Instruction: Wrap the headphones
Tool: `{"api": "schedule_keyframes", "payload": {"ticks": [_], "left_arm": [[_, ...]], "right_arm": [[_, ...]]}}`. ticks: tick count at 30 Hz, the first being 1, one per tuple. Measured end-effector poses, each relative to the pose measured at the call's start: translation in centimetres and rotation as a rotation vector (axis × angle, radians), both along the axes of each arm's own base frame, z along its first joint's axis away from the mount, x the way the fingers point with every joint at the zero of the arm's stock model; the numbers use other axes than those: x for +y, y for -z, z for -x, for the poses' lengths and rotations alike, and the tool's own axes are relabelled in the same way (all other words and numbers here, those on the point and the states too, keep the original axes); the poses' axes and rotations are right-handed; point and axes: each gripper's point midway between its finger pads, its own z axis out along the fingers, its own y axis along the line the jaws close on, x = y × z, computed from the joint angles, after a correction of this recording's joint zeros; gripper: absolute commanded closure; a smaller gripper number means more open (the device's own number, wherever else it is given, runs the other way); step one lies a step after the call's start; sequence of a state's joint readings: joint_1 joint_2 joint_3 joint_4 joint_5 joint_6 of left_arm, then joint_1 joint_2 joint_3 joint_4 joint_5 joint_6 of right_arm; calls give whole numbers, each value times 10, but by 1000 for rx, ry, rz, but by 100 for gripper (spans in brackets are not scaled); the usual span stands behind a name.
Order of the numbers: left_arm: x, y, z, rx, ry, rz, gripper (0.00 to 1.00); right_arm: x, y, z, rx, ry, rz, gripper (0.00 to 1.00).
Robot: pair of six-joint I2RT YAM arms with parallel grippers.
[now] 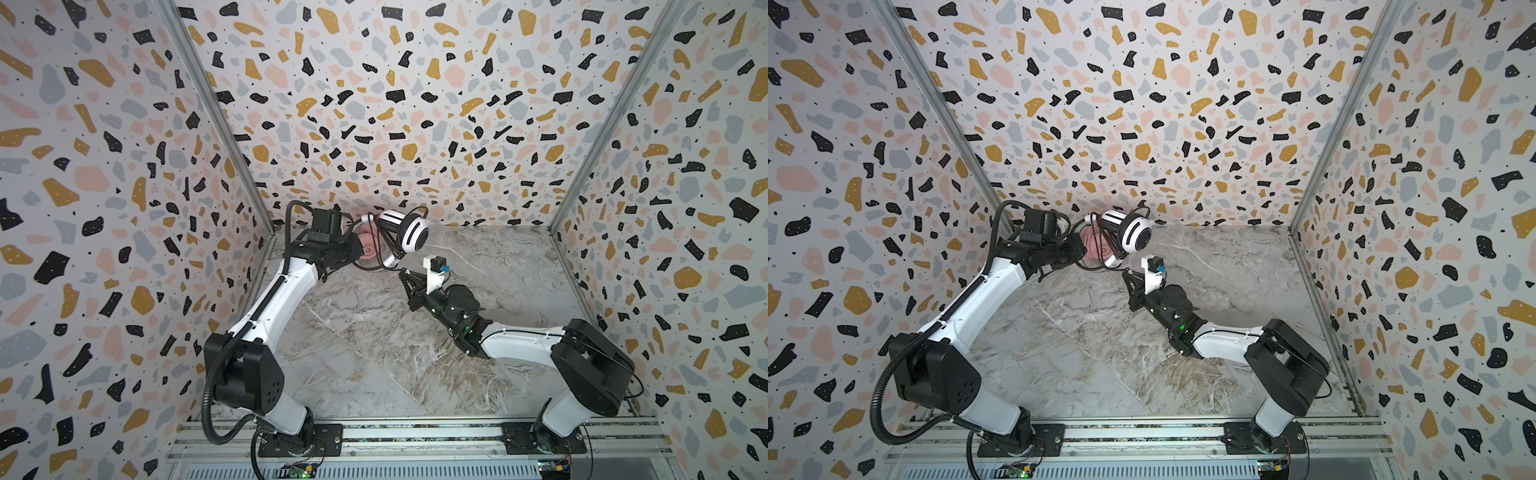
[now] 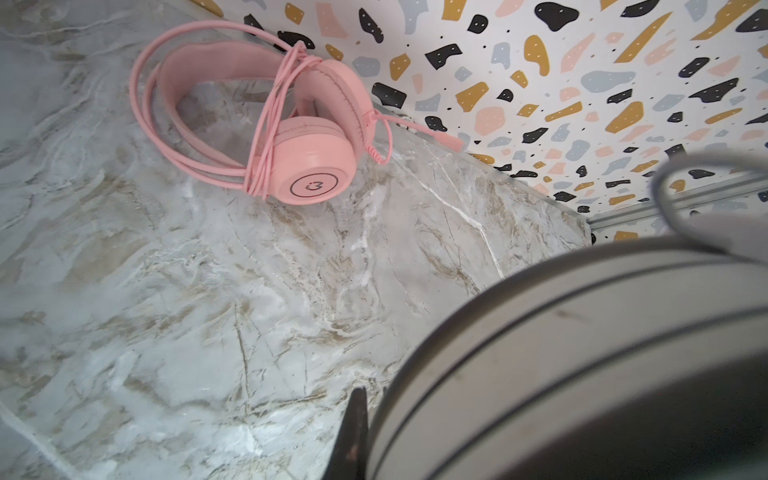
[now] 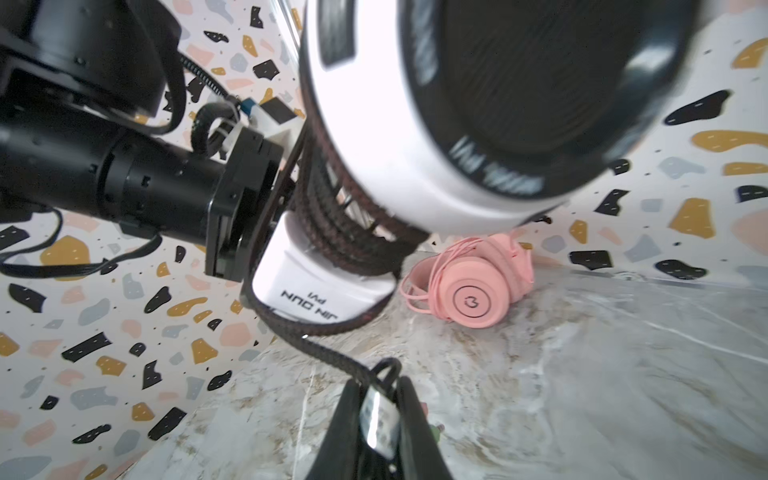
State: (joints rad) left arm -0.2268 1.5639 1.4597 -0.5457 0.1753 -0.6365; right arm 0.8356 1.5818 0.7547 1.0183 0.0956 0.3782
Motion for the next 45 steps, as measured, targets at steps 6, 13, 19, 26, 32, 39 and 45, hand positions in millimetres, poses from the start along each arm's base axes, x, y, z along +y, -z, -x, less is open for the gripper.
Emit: {"api": "schedule_keyframes", "payload": {"ticks": [6,13,19,26,32,39,45], "left_arm": [[-2,5,3,13,23,12,100],[-3,5,3,9,40,5,100],[12,8,-1,3,12,-18,100],[9,16,1,23,30,9,100],[6,11,-1,6,42,35,100],[-8,6,1,-4,102,99,100],[-20,3,5,-3,154,163,100]], "right_arm": [[-16,5,4,-5,21,25,91],[-28,0,20,-30,0,13,93],[-59,-57,44,-130,37,-72,95],[-62,-46,37,-107,62,-55,95],[-42,13,24,5,26,40,95],[-25,50,11,83,-29,77,95],[-23,42,-13,66,-48,40,93]]}}
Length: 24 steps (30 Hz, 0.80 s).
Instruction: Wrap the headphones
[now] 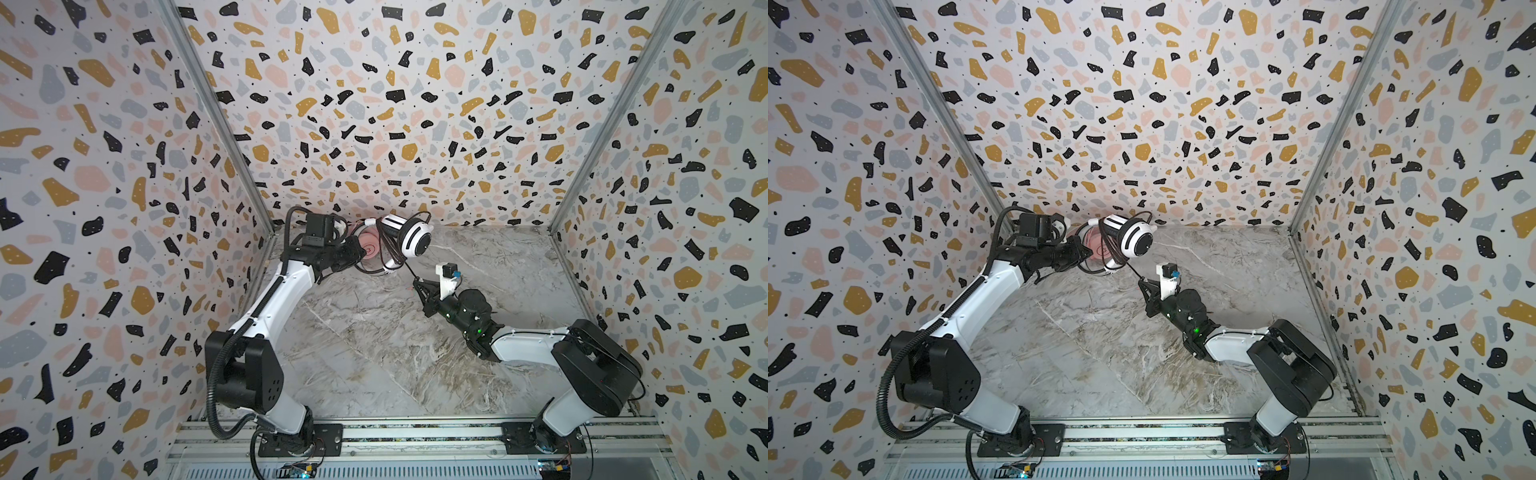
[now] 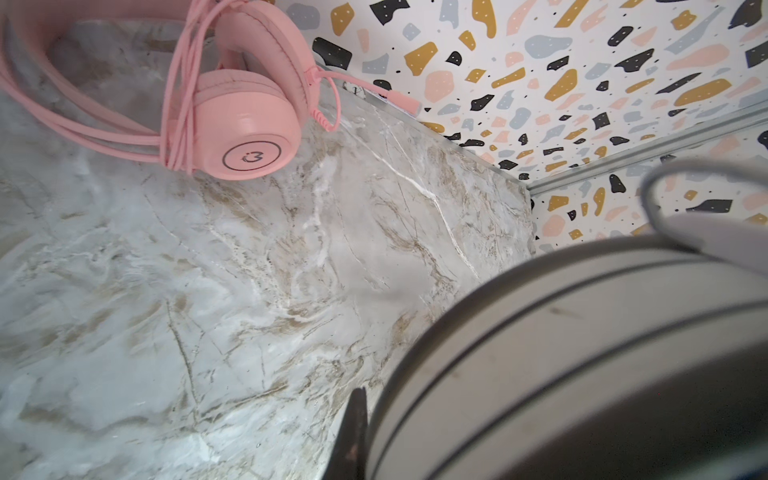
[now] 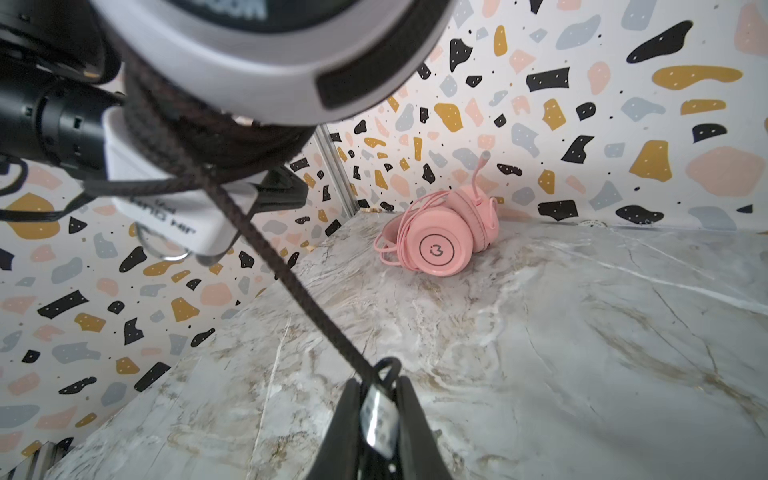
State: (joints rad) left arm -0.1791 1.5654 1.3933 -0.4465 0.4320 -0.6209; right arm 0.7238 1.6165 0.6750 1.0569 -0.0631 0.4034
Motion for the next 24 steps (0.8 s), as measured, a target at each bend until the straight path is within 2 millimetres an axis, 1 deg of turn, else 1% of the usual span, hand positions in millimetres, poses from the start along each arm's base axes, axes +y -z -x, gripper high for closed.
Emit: {"api": "schedule_keyframes", "payload": {"ticks": [2,4,7,9,10,12,16,18,21,23,24], "left_arm": [[-1,3,2,6,10,3,100],[-2,13,6,26,20,7,100],[-5,39,18,84,37,12,100],[-7,57,27,127,46,5,100],[-9,64,31,147,51,4,100],[-15,72,37,168,67,6,100],[-26,82,40,174,104,0,100],[-26,89,40,181,118,-16,100],[-26,105,40,203,142,-49,100],[-24,117,40,223,149,-71,100],[-23,124,40,232,153,-82,100]], "right_arm": [[-3,-7,-11,-8,-4,-28,93],[-6,-11,-22,-9,-13,-60,93],[-7,-10,-36,6,-47,-101,93],[-6,-2,-41,30,-82,-127,93],[-6,4,-42,46,-106,-145,93],[-6,14,-43,73,-153,-178,93],[-11,26,-43,109,-251,-247,93],[-14,27,-41,118,-295,-257,92],[-13,26,-39,120,-360,-244,91],[-12,31,-39,134,-382,-225,91],[-12,36,-39,151,-389,-218,91]]}}
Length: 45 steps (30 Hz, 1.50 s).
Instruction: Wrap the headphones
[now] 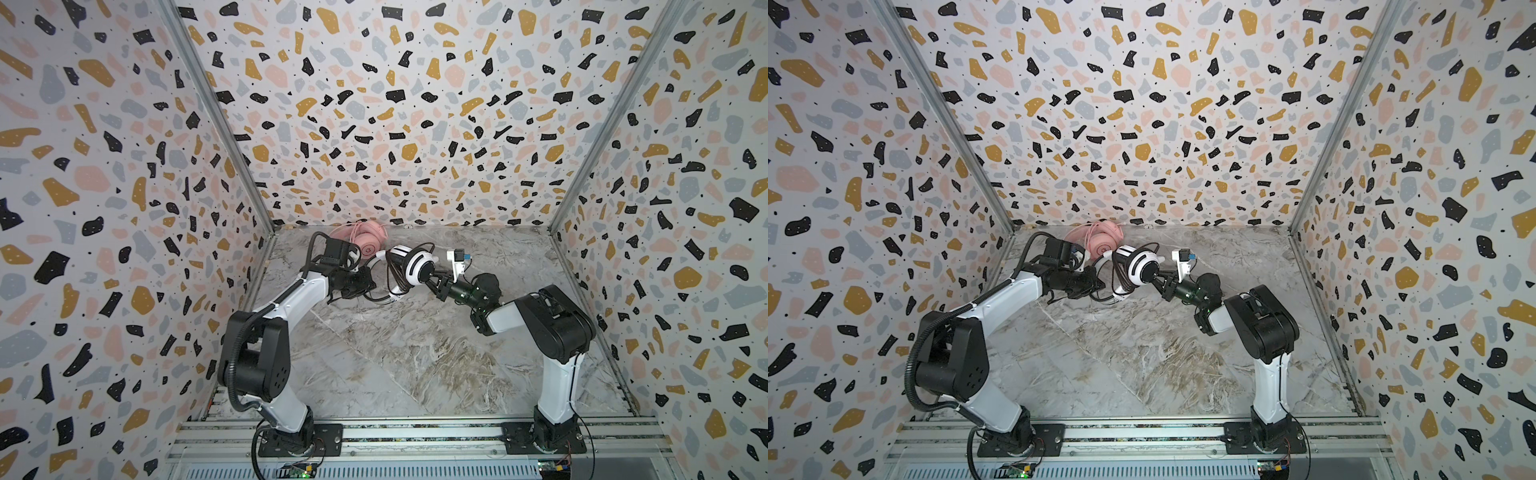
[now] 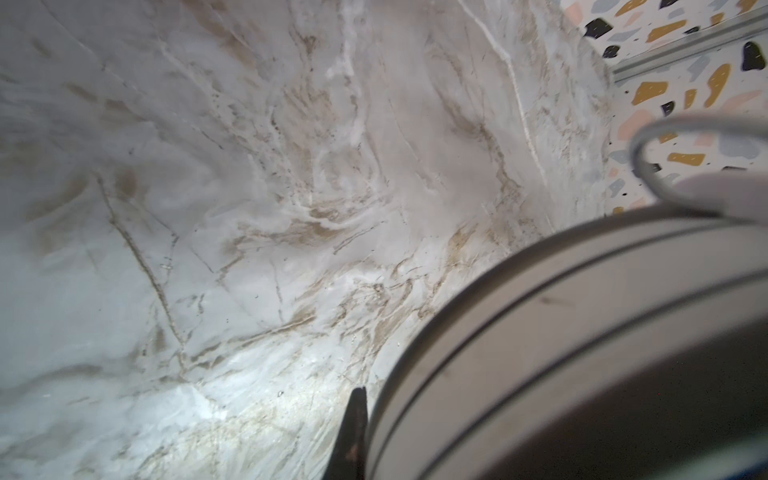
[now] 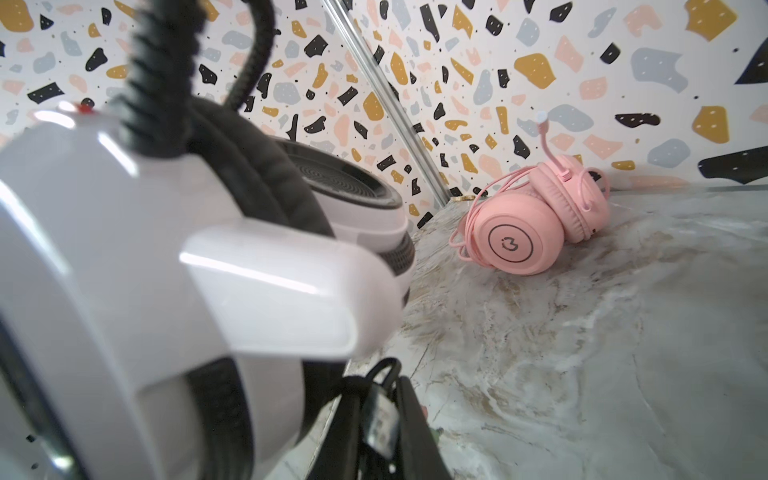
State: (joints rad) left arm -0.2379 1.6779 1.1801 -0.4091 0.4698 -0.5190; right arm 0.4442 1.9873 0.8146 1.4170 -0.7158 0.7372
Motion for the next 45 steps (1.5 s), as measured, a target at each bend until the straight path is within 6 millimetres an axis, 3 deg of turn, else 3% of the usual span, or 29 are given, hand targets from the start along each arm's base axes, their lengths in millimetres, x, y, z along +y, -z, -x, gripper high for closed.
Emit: {"api": "schedule_keyframes", "payload": {"ticks": [9,12,16,19,29,38,45], "left_arm": [[1,61,9,86,2,-112,100],[0,71,10,88,1,-163,100],[-1,78,8,75,1,-186,100],[0,88,10,85,5,-193,100],[-8,100,24,81,86,-233,100],[-10,100,25,64,113,-263,100],[-10,101,25,49,117,-298,100]], "right_arm": [[-1,96,1,300,-38,13,87],[0,108,0,362,-38,5,80],[-3,113,-6,406,-7,-2,59],[-11,115,-14,433,36,-1,51],[-76,122,-43,546,244,-5,48],[-89,123,-29,615,234,22,49],[-100,103,-22,576,244,50,49]]}}
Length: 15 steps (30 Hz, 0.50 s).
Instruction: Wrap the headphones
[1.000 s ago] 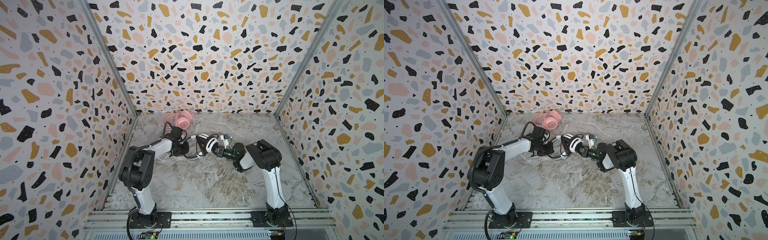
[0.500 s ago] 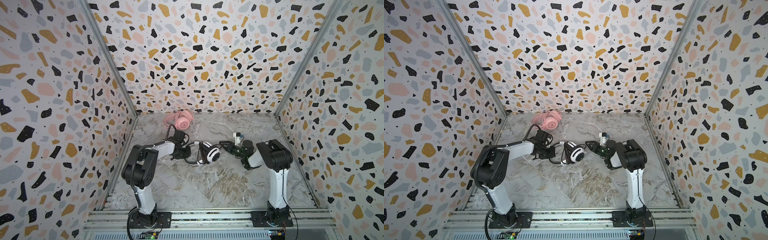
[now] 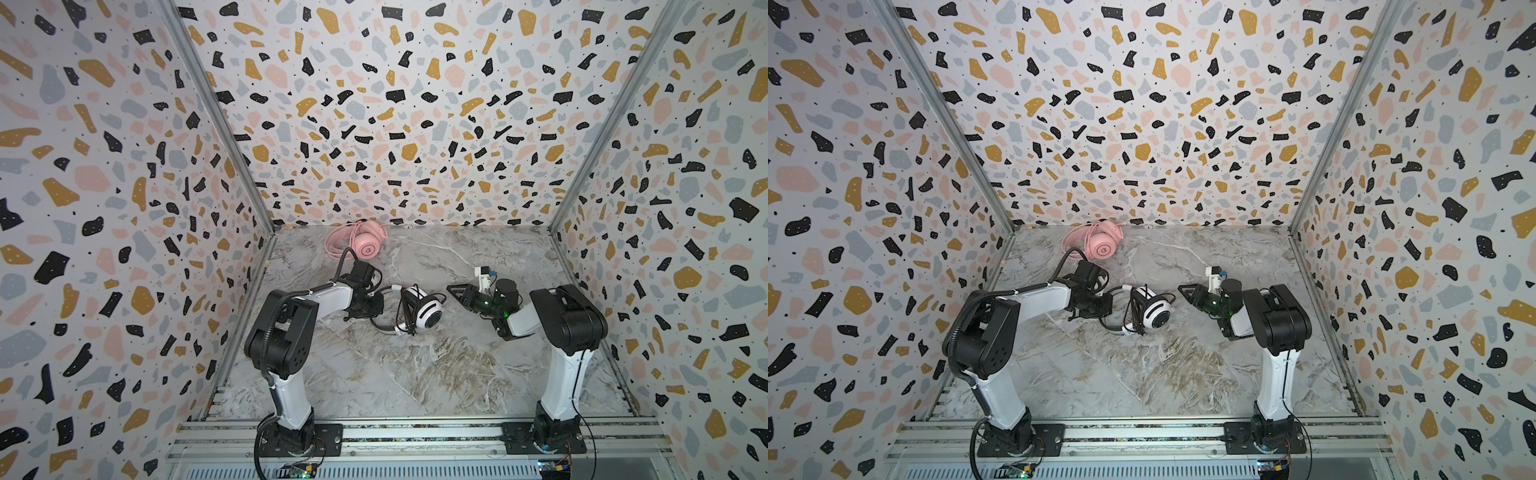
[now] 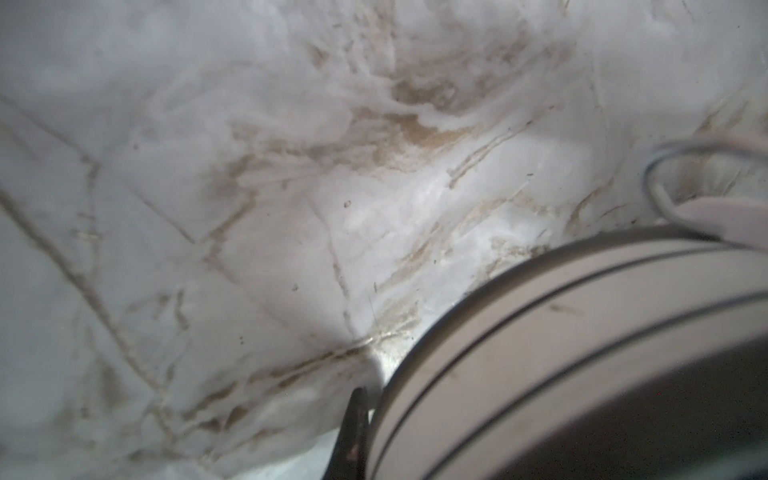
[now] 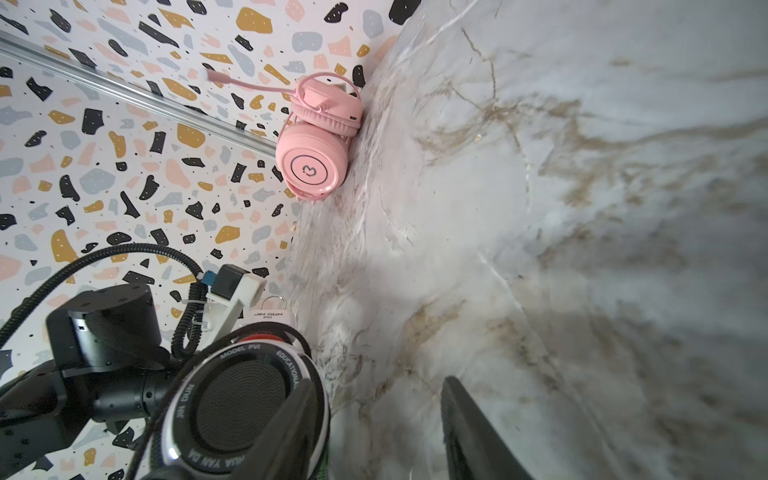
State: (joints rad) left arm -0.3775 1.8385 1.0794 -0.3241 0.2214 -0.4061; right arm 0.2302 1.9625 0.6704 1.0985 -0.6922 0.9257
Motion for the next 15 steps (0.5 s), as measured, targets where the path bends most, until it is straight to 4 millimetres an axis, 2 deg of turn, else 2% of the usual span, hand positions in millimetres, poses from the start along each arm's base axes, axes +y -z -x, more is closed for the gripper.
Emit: {"api": "schedule_keyframes", "payload": {"ticks": [8,15], "left_arm": [[7,2,-1,-36,-8,-68,100],[17,2,-2,-62,-23,-154,90]], "right_arm": [[-1,-21,5,-58,-21,52,49],[11,-22,10,-39,-100,113,49]]}}
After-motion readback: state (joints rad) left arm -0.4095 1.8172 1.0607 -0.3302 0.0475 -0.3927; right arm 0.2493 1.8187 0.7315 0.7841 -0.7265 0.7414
